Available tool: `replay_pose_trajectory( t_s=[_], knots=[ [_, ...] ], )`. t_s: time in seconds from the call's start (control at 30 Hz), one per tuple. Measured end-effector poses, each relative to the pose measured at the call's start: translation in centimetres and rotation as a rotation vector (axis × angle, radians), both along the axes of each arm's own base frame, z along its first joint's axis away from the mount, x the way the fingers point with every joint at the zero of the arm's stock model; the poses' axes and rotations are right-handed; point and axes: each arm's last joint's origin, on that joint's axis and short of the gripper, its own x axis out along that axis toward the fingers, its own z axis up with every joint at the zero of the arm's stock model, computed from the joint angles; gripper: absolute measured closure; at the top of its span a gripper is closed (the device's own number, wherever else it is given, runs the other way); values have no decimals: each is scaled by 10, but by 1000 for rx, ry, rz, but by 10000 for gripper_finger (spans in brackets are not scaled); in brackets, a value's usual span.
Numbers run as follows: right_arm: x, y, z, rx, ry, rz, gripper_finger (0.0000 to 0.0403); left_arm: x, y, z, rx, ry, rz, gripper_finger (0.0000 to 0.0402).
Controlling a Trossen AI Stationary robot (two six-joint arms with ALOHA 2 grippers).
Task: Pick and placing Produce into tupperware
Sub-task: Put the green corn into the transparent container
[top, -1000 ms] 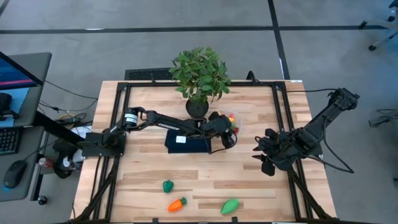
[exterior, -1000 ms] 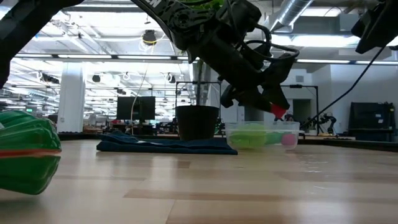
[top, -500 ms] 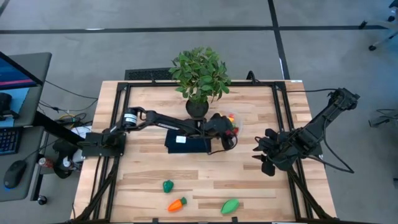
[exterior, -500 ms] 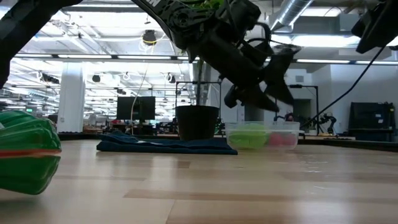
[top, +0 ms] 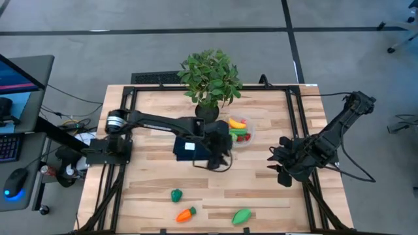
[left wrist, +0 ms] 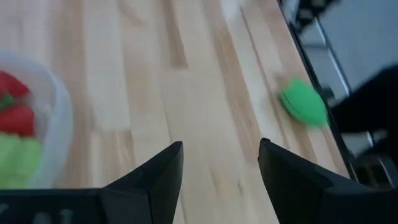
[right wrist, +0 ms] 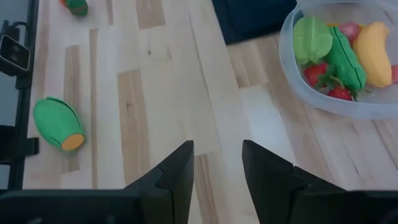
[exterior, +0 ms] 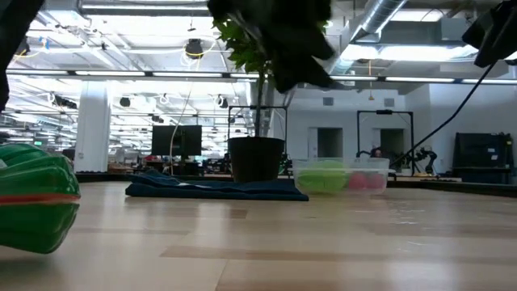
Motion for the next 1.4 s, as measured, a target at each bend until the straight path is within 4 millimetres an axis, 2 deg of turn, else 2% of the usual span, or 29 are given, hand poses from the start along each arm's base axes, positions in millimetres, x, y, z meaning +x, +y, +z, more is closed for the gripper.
replay_pose_trajectory(
  t_s=[0.17, 0.3, 0.47, 0.57, 0.67, 0.97, 1.17, 1.4],
  knots=[
    [0, 0, 0, 6, 1, -5, 275, -39, -14, 24, 80, 122, -58, 205],
    [9, 8, 5, 122, -98, -60, 275, -66, -24, 35, 146, 221, -64, 205],
    [30, 35, 7, 76, -240, 169, 275, -93, -33, 36, 214, 252, -53, 205],
    [43, 53, -4, 33, -254, 290, 275, -110, -34, 31, 220, 273, -22, 205],
    [55, 67, -17, 40, -249, 332, 275, -127, -34, 26, 219, 278, 24, 205],
    [87, 103, -55, 183, -258, 430, 275, -180, -37, 13, 186, 283, 130, 205],
    [99, 112, -70, 209, -288, 422, 274, -210, -37, 7, 182, 272, 201, 205],
    [106, 124, -93, 285, -247, 508, 274, -232, -39, 2, 154, 250, 289, 205]
  ],
)
